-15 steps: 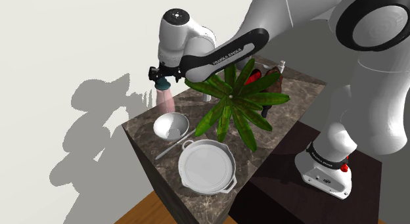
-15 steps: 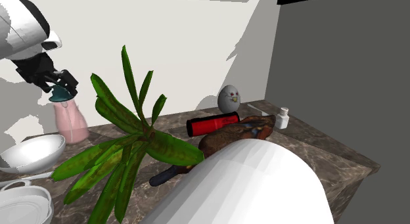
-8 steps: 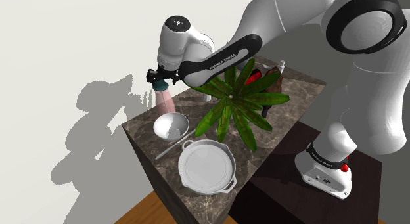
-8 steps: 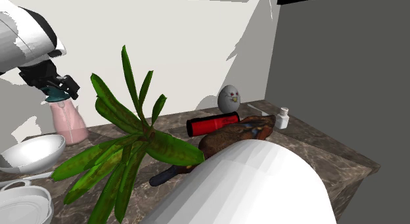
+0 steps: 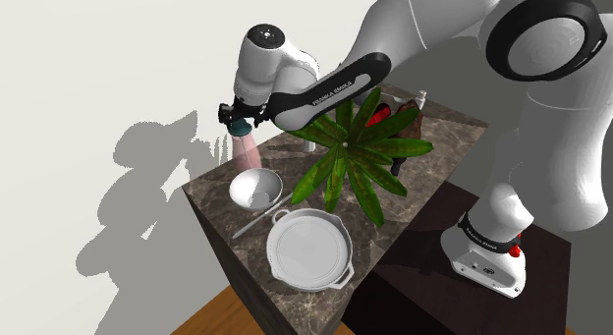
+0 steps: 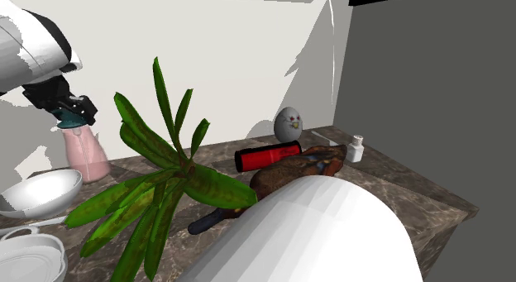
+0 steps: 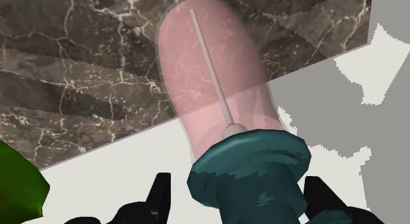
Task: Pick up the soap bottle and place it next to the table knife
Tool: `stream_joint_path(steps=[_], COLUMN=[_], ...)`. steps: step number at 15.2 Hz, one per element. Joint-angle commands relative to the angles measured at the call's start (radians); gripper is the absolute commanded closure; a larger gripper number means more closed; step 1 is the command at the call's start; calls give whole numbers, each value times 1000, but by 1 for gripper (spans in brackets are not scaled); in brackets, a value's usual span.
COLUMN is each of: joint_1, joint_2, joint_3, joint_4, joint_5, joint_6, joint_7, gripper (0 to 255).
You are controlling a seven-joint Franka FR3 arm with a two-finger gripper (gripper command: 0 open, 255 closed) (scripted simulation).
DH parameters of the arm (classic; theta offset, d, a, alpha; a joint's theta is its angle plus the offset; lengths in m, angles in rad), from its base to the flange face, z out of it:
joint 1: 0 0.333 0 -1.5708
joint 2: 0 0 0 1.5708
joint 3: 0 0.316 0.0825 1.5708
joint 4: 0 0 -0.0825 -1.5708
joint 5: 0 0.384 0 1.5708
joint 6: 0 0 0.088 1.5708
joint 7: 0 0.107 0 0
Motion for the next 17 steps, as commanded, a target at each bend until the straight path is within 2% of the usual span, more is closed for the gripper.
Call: stream_joint_path(steps=[1,7,8,9,17], joint_1=[-2,-23,-18,-1,-2], joint_2=[12,58,53,9,-41], joint_3=[-3,1,1,-8,0], joint_4=[-12,30,32,-14,24], joint_5=[-1,17,15,4,28], joint_6=[-40,-30,-38,-39,-125], joint_7=[0,-25,-20,-7,-44], gripper=[255,255,255,255,255])
